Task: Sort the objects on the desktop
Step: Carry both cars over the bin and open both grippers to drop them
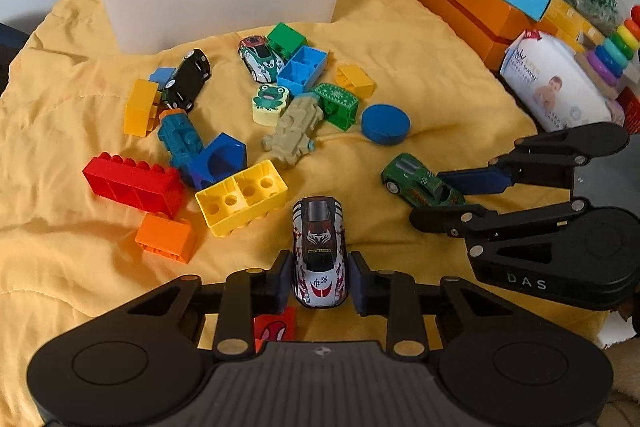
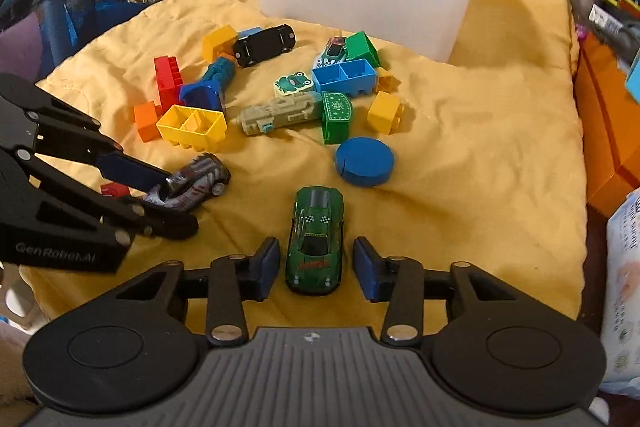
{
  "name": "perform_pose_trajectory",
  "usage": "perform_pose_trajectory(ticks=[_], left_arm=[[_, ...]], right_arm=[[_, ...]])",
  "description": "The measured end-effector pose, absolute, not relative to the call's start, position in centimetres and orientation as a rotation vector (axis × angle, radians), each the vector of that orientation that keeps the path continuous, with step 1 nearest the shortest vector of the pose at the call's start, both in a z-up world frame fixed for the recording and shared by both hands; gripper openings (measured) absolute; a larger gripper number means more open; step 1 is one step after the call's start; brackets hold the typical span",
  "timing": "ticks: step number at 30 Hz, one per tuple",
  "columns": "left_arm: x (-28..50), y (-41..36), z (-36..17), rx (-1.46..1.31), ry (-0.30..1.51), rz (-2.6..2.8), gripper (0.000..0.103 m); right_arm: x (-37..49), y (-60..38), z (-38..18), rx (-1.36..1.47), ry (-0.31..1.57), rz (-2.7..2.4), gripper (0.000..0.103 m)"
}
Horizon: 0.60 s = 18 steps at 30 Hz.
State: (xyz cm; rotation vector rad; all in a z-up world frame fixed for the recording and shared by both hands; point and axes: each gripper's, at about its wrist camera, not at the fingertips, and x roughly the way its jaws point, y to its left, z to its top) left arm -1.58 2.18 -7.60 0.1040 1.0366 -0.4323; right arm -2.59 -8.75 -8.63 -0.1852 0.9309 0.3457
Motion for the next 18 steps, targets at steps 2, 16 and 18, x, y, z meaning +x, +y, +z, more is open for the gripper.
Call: perform_pose_trajectory(ticks=[2,16,18], left_arm=[[-1.5,2.3,-7.2,0.100,1.026,-0.439,0.033],[4.2,7.0,3.9,-0.002,0.745,-0.343,0.033],[5.7,7.2,5.6,0.006,0.698,-0.331,0.033]], right_arm=[[-2.5,-8.7,-8.4,-0.177,0.935,0.349,0.033],[0.2,-9.4,-0.4,-0.164,0.711,0.340,0.033],[1.4,-9.4,1.7,-0.162,0.645,0.333,0.033]])
